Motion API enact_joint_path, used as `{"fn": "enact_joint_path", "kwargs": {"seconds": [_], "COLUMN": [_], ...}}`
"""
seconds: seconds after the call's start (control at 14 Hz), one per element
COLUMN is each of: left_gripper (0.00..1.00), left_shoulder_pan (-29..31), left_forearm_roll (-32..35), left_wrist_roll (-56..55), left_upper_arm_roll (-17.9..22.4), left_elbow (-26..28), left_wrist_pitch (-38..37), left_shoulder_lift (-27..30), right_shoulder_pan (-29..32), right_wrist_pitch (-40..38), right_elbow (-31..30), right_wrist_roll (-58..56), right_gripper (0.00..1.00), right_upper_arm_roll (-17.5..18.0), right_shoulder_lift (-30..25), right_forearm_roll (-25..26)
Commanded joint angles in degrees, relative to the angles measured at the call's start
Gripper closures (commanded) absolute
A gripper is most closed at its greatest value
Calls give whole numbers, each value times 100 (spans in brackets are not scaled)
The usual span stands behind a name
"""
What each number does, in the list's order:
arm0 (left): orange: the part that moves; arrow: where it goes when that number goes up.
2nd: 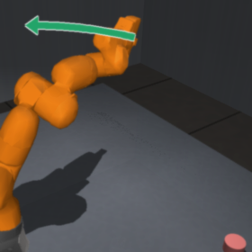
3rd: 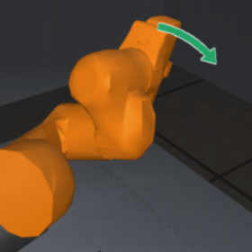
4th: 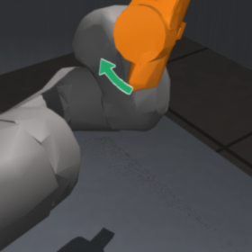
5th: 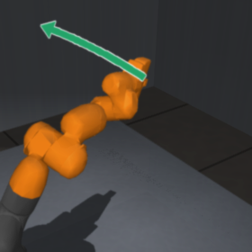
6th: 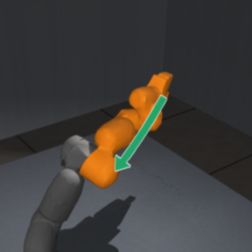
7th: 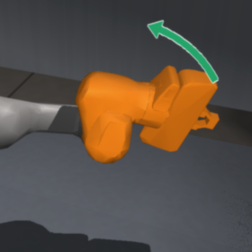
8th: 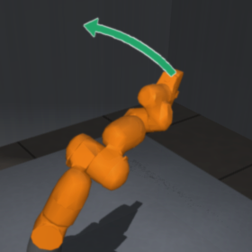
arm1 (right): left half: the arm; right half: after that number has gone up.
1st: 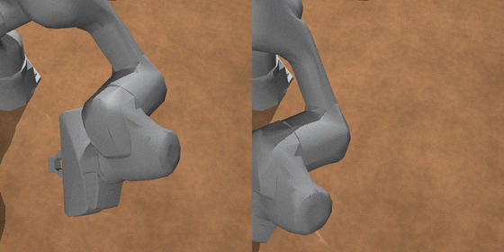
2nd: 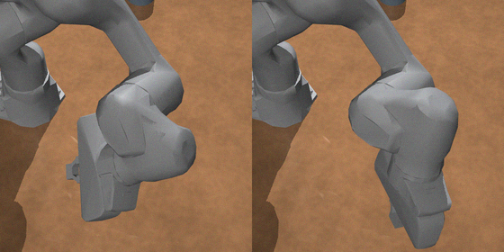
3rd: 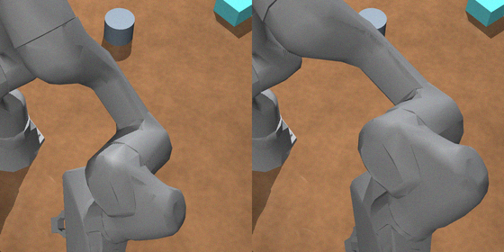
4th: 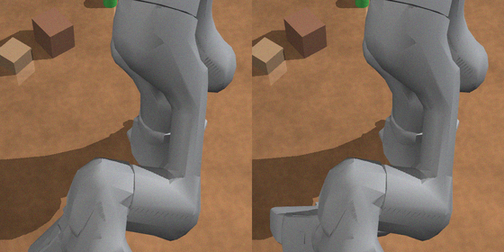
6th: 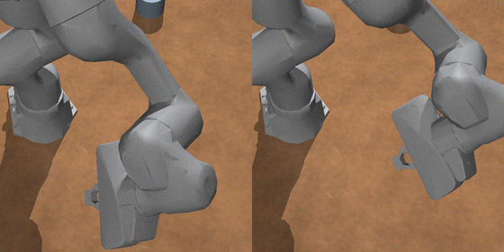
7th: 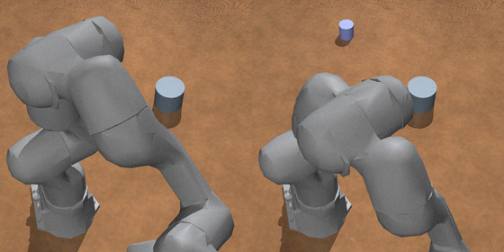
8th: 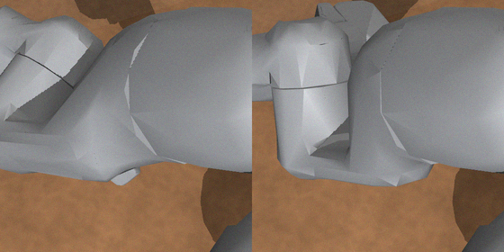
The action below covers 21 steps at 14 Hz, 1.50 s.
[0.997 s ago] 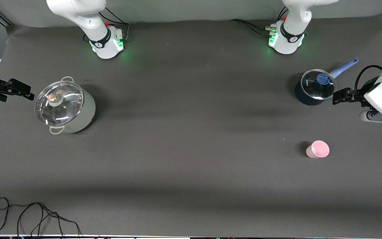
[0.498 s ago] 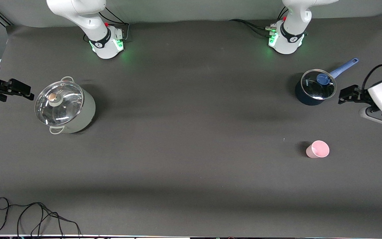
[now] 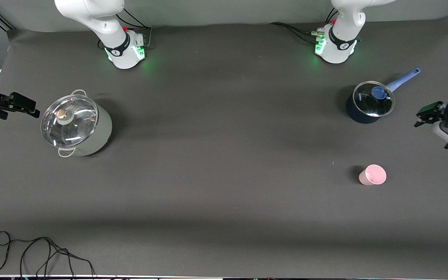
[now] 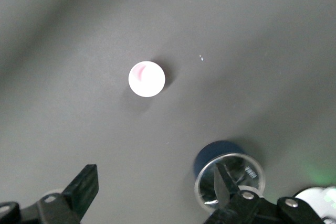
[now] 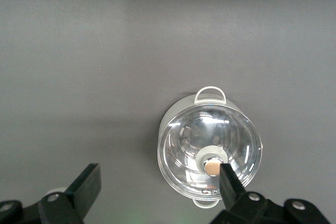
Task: Transfer pink cup from left to right arm
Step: 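Lower the open left gripper around the pink cup and close it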
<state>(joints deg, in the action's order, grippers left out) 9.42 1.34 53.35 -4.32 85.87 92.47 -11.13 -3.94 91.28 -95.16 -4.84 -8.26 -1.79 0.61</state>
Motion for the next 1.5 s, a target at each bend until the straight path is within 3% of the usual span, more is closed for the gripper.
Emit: {"fn": "enact_joint_path", "kwargs": {"seconds": [0.0, 0.5, 0.93, 1.42], "left_gripper": [1, 1, 1, 1], "left_shoulder_pan": [384, 1429, 2256, 2687], "left_forearm_roll": [-230, -1539, -3295, -4563], "left_wrist_roll": [1244, 3714, 5613, 7583], "left_upper_arm_roll": [-43, -43, -51, -60], "left_elbow": [-264, -387, -422, -536], "left_wrist_pitch": [-10, -10, -10, 227], "left_shoulder_lift": [-267, -995, -2199, -3562], "right_shoulder_pan": [-19, -19, -10, -10], "right_wrist_pitch": [30, 74, 74, 74], "right_elbow": [33, 42, 42, 42], "right_wrist_roll": [44, 44, 44, 44], "right_gripper": [0, 0, 0, 0], "right_upper_arm_roll": [8, 8, -9, -27], "right_shoulder_lift": [-41, -15, -6, -6], "right_forearm_roll": [9, 9, 9, 0]}}
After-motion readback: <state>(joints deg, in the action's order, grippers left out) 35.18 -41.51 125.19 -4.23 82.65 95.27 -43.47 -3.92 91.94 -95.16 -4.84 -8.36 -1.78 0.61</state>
